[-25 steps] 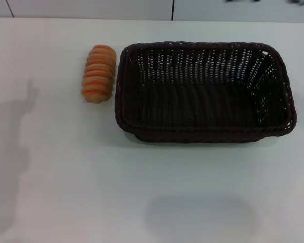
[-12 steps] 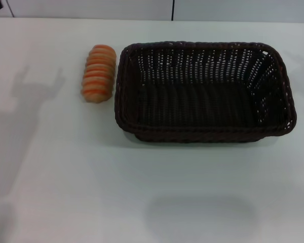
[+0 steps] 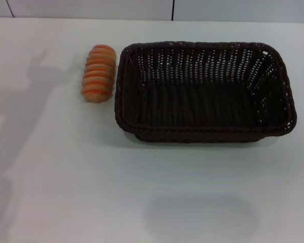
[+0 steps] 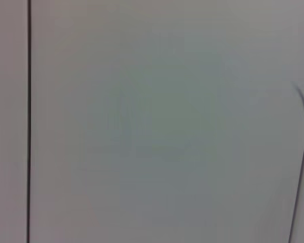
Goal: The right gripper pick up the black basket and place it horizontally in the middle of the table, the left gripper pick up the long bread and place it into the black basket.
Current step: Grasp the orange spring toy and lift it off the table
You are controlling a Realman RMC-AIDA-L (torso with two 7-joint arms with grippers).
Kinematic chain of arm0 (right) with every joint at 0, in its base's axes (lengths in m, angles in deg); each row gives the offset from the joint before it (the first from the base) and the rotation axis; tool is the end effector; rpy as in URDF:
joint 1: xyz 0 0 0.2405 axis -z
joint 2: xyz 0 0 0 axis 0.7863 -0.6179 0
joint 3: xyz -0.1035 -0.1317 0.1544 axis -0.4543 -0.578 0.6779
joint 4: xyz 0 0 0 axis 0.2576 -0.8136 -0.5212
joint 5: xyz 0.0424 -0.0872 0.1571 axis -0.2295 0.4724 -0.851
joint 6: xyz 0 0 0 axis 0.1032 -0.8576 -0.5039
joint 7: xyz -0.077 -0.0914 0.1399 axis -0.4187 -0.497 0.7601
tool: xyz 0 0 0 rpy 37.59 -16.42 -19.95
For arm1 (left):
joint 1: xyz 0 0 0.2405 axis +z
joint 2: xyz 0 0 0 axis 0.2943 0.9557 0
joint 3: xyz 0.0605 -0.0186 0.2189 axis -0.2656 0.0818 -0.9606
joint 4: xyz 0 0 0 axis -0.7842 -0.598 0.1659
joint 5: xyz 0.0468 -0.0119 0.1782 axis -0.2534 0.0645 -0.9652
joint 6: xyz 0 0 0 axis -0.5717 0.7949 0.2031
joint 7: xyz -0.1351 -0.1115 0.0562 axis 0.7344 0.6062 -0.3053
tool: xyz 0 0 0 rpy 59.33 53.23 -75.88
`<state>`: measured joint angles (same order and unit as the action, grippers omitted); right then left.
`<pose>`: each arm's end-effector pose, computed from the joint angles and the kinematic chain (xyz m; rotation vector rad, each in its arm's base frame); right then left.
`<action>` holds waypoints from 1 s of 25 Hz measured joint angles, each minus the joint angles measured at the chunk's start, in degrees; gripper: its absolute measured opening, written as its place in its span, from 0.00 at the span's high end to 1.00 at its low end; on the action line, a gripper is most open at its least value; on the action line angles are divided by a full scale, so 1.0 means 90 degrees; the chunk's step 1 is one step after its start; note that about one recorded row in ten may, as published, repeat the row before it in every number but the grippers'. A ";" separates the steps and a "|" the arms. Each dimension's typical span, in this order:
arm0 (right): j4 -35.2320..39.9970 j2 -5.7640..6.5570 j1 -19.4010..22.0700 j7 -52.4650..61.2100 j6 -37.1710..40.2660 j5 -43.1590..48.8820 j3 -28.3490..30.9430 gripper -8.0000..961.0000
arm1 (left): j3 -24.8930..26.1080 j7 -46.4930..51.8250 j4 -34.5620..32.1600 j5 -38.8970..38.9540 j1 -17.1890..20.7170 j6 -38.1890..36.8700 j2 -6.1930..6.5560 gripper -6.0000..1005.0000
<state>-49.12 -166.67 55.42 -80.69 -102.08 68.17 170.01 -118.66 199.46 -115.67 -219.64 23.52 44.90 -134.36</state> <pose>0.1919 0.2982 0.1654 -1.9290 0.2614 0.6944 -0.1559 0.3249 0.1347 -1.7652 -0.7480 -0.5962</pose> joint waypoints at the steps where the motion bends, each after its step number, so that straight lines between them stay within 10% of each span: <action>1: 0.0764 0.0008 0.0042 -0.1025 -0.0270 -0.0862 0.0131 0.22 | 0.0050 -0.0008 -0.0001 0.0069 -0.0043 -0.0010 0.0000 0.19; 8: 0.1839 -0.0018 0.0130 -0.2853 -0.0485 -0.1732 0.0239 0.22 | 0.0759 0.0147 -0.0023 0.0120 -0.0707 -0.1101 0.0007 0.19; 17: 0.2196 -0.0023 0.0099 -0.3106 -0.0276 -0.1288 0.0129 0.22 | 0.2706 0.0508 0.0510 -0.0689 -0.3129 -0.3988 0.0032 0.19; 25: 0.2205 0.0014 0.0088 -0.3066 -0.0108 -0.0841 -0.0070 0.22 | 0.3001 0.0914 0.1477 -0.3094 -0.5093 -0.5525 0.0040 0.19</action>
<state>-29.27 -166.55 56.21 -108.28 -103.05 60.60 169.38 -91.64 207.69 -102.38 -247.49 -22.32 -4.82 -134.00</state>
